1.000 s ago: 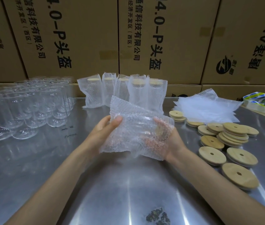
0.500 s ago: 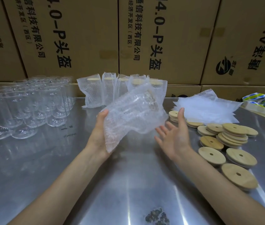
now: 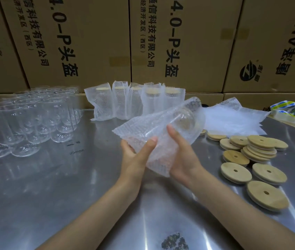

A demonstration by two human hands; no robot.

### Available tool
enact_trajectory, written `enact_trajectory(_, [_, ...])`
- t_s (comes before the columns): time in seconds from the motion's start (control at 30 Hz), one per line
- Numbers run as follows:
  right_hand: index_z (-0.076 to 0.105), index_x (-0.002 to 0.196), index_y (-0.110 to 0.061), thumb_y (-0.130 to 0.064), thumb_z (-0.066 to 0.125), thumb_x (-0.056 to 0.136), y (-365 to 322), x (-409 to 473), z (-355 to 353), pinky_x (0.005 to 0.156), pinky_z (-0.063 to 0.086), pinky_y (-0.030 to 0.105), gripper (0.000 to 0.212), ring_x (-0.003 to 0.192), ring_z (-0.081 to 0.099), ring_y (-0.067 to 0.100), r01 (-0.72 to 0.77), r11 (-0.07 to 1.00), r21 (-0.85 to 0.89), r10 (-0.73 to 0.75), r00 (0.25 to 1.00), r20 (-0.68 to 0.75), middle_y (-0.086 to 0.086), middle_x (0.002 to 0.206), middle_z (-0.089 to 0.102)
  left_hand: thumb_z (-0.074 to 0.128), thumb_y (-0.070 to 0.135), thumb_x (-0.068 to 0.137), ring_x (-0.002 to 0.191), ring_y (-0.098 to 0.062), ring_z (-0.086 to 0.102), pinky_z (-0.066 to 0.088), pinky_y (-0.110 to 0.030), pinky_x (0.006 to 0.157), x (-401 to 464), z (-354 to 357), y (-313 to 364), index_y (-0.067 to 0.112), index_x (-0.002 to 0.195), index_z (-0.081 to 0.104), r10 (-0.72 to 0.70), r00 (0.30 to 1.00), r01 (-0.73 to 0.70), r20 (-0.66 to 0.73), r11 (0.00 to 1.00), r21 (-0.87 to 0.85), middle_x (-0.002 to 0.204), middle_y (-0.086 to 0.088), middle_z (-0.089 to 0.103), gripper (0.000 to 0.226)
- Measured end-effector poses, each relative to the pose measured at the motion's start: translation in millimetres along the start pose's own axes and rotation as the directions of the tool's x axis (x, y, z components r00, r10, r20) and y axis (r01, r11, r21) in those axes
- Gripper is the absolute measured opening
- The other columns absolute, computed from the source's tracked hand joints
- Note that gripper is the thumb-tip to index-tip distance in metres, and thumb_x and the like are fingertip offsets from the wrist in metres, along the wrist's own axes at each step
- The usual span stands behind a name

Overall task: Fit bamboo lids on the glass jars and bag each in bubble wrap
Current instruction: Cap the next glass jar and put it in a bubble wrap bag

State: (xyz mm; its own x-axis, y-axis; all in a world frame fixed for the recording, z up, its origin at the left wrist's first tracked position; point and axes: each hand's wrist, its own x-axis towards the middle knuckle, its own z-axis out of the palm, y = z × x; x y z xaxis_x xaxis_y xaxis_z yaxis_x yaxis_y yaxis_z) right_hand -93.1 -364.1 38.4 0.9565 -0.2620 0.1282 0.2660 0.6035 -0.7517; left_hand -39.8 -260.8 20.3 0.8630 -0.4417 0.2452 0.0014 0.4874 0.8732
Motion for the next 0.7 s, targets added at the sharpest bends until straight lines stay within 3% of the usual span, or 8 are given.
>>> enact_trajectory(0.1, [0.059, 0.125, -0.009, -0.042, 0.048, 0.095, -21.7, 2.0, -11.1, 0.102, 0.046, 0.049, 0.046, 0.115, 0.062, 0.035, 0.096, 0.995, 0.010, -0.095, 0.994, -0.055, 0.019, 0.122, 0.065, 0.081, 0.037, 0.058, 0.110, -0.023, 0.065, 0.050, -0.049, 0.097, -2.7, 2.3, -4.4, 0.025, 0.125, 0.044, -0.005, 0.997, 0.004, 0.079, 1.000, 0.010, 0.122, -0.003, 0.065, 0.078])
enact_trajectory(0.23, [0.077, 0.102, -0.018, -0.040, 0.049, 0.095, -32.6, 1.7, -16.2, 0.083, 0.057, 0.043, 0.036, 0.099, 0.069, 0.030, 0.175, 0.978, -0.110, -0.184, 0.980, -0.081, 0.013, 0.106, 0.072, 0.071, 0.021, 0.073, 0.110, -0.022, 0.066, 0.054, -0.044, 0.093, -3.3, 0.1, -3.7, 0.023, 0.127, 0.048, -0.093, 0.955, 0.081, 0.281, 0.995, 0.057, 0.121, -0.005, 0.067, 0.059])
enact_trajectory(0.3, [0.070, 0.116, -0.016, -0.041, 0.055, 0.092, -34.3, 0.4, -15.9, 0.091, 0.054, 0.048, 0.038, 0.105, 0.067, 0.033, 0.186, 0.960, -0.210, -0.213, 0.970, -0.114, 0.015, 0.115, 0.069, 0.072, 0.018, 0.074, 0.112, -0.022, 0.065, 0.054, -0.039, 0.093, -0.6, -3.7, 0.3, 0.020, 0.133, 0.045, -0.139, 0.919, 0.101, 0.369, 0.988, 0.119, 0.123, -0.004, 0.067, 0.064])
enact_trajectory(0.37, [0.061, 0.127, -0.013, -0.040, 0.063, 0.085, -35.7, -0.9, -15.4, 0.098, 0.049, 0.052, 0.051, 0.111, 0.064, 0.033, 0.219, 0.918, -0.330, -0.275, 0.952, -0.133, 0.016, 0.122, 0.066, 0.077, 0.018, 0.070, 0.115, -0.020, 0.063, 0.050, -0.040, 0.098, 3.3, -8.1, 6.6, 0.018, 0.138, 0.040, -0.147, 0.922, 0.088, 0.358, 0.980, 0.176, 0.126, -0.003, 0.065, 0.078])
enact_trajectory(0.43, [0.058, 0.129, -0.010, -0.034, 0.064, 0.080, -36.0, -3.2, -10.4, 0.091, 0.054, 0.043, 0.054, 0.108, 0.066, 0.028, 0.283, 0.847, -0.451, -0.350, 0.934, -0.072, 0.013, 0.121, 0.067, 0.080, 0.018, 0.069, 0.116, -0.019, 0.062, 0.051, -0.037, 0.096, 8.5, -11.2, 14.7, 0.017, 0.138, 0.042, -0.117, 0.918, 0.031, 0.378, 0.973, 0.227, 0.127, -0.004, 0.064, 0.079])
enact_trajectory(0.53, [0.057, 0.125, 0.002, -0.021, 0.067, 0.078, -31.4, -7.1, -0.6, 0.080, 0.056, 0.030, 0.053, 0.102, 0.068, 0.027, 0.383, 0.723, -0.575, -0.392, 0.913, 0.115, 0.016, 0.113, 0.069, 0.082, 0.025, 0.071, 0.115, -0.010, 0.062, 0.050, -0.019, 0.087, 14.1, -14.7, 31.5, 0.026, 0.128, 0.055, -0.133, 0.848, -0.088, 0.513, 0.919, 0.384, 0.123, 0.005, 0.067, 0.064])
enact_trajectory(0.63, [0.053, 0.127, 0.001, -0.030, 0.074, 0.068, -26.1, -10.6, 5.0, 0.081, 0.055, 0.027, 0.070, 0.105, 0.067, 0.023, 0.410, 0.649, -0.640, -0.352, 0.909, 0.225, 0.015, 0.115, 0.068, 0.078, 0.022, 0.077, 0.122, -0.001, 0.054, 0.043, -0.009, 0.090, 15.3, -17.7, 44.4, 0.035, 0.129, 0.052, -0.194, 0.748, -0.169, 0.635, 0.869, 0.465, 0.129, 0.018, 0.061, 0.060])
enact_trajectory(0.7, [0.050, 0.128, 0.000, -0.035, 0.075, 0.062, -23.7, -11.9, 8.2, 0.080, 0.054, 0.025, 0.079, 0.105, 0.067, 0.020, 0.403, 0.633, -0.661, -0.336, 0.912, 0.234, 0.014, 0.116, 0.067, 0.079, 0.025, 0.074, 0.120, 0.002, 0.054, 0.043, -0.007, 0.089, 15.0, -19.6, 45.3, 0.036, 0.128, 0.051, -0.183, 0.745, -0.195, 0.642, 0.860, 0.472, 0.127, 0.022, 0.060, 0.061])
